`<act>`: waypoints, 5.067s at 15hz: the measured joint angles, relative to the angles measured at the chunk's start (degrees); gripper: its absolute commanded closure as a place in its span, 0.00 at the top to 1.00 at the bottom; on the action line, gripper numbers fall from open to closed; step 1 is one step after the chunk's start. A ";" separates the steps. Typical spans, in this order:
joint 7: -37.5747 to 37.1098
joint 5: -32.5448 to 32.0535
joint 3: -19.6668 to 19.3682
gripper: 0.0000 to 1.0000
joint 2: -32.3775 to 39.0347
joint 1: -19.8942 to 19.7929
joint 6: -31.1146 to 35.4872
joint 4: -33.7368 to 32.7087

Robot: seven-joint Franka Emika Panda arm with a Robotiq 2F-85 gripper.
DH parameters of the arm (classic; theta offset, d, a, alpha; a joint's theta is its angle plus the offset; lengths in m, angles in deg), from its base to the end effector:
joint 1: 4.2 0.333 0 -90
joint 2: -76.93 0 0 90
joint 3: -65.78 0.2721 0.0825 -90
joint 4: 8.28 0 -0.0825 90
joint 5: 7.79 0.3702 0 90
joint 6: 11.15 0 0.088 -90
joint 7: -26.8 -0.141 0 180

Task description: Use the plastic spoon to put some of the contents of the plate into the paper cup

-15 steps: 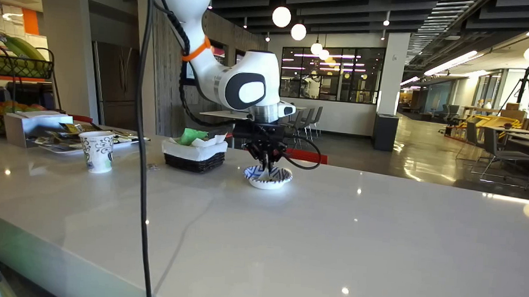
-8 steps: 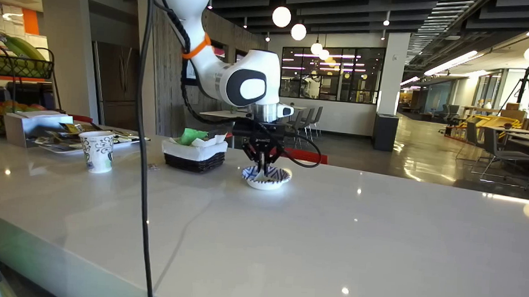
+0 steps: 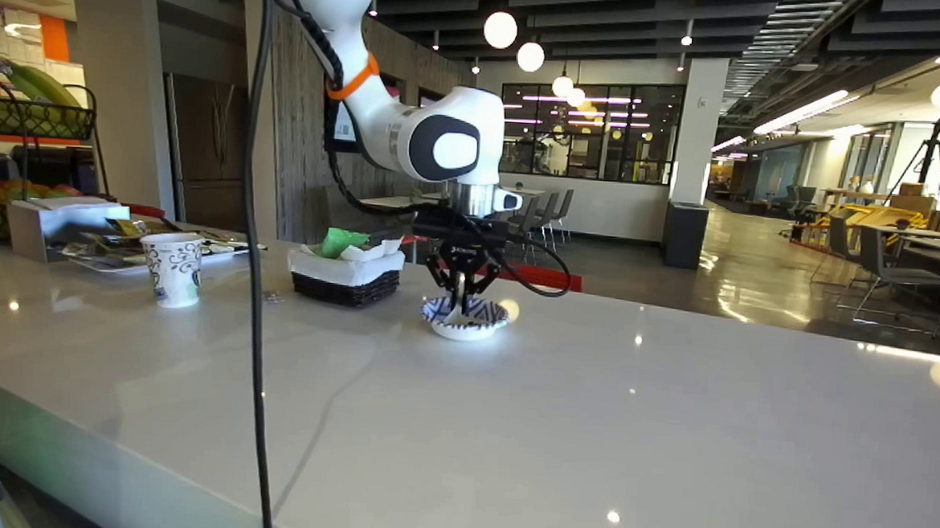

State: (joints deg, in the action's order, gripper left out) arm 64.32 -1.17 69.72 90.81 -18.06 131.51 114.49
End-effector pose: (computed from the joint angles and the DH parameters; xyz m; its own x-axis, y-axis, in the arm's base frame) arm 0.5539 -0.0945 0.2342 0.9163 0.3762 0.1376 0.3817 -0.9242 -0.0148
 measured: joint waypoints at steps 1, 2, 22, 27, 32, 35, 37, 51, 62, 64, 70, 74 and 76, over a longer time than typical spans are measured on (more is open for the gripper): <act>0.00 0.00 -0.30 0.04 0.00 0.13 -0.96 -0.21; 0.00 0.00 -0.61 0.04 0.02 0.26 -1.89 -0.46; -6.47 -1.85 -5.22 0.04 0.99 2.10 -27.95 -12.49; -8.93 -1.85 -5.72 0.04 2.16 2.17 -34.35 -15.68; -16.79 -3.30 -5.74 0.04 2.22 3.87 -40.23 -18.08; -23.08 -4.42 -5.74 0.04 1.96 5.58 -41.78 -19.59; -26.40 -4.55 -5.68 0.04 1.34 6.82 -42.90 -20.51; -43.16 -2.75 -1.20 0.14 -0.89 16.18 -53.97 -26.79; -45.08 -2.86 -0.07 0.04 0.16 18.13 -58.25 -30.35; -48.21 -2.86 0.84 0.04 0.38 19.83 -60.37 -31.92; -61.90 -2.87 3.01 0.04 0.32 25.21 -63.95 -34.08; -69.88 -3.46 4.13 0.04 -0.01 28.45 -63.91 -34.36; -72.78 -4.62 4.69 0.04 -0.17 29.87 -63.61 -34.33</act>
State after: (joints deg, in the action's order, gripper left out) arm -8.47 -5.79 74.41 90.64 11.81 67.90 80.15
